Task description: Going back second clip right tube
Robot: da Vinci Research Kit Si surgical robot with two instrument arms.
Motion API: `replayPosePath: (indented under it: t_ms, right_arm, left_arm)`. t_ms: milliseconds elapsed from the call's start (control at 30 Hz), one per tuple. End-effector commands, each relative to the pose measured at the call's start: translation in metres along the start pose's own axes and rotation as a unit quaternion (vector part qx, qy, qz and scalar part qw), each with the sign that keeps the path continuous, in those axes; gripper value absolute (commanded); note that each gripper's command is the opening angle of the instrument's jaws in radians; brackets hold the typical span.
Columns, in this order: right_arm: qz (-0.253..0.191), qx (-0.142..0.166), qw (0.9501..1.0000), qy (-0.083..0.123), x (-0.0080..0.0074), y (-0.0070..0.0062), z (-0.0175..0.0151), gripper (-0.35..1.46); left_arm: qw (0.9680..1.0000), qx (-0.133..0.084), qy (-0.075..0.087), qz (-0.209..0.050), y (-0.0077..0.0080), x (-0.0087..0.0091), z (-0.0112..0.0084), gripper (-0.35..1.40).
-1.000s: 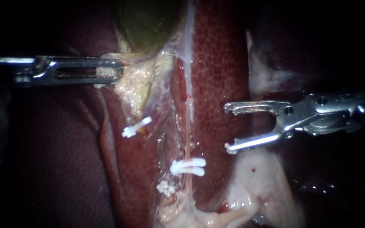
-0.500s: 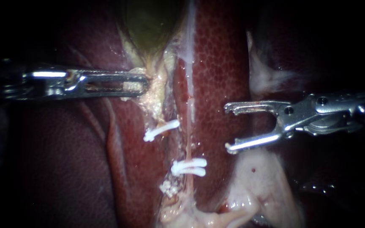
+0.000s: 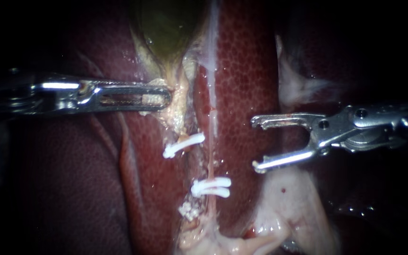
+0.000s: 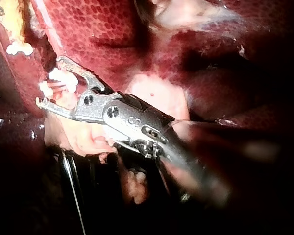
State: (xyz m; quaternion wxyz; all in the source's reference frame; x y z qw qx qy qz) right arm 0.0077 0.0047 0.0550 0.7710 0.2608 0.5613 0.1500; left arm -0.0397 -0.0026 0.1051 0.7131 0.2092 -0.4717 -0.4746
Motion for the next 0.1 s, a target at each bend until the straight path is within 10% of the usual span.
replayPosePath:
  t_ms: [33,100]
  right_arm:
    - [-0.003,0.0,1.0,0.0,0.0,0.0,0.0,0.6]
    - [-0.003,0.0,1.0,0.0,0.0,0.0,0.0,0.6]
  left_arm:
    - [1.0,0.0,0.0,0.0,-0.0001,0.0,-0.0001,-0.35]
    - [1.0,0.0,0.0,0.0,-0.0001,0.0,-0.0001,-0.35]
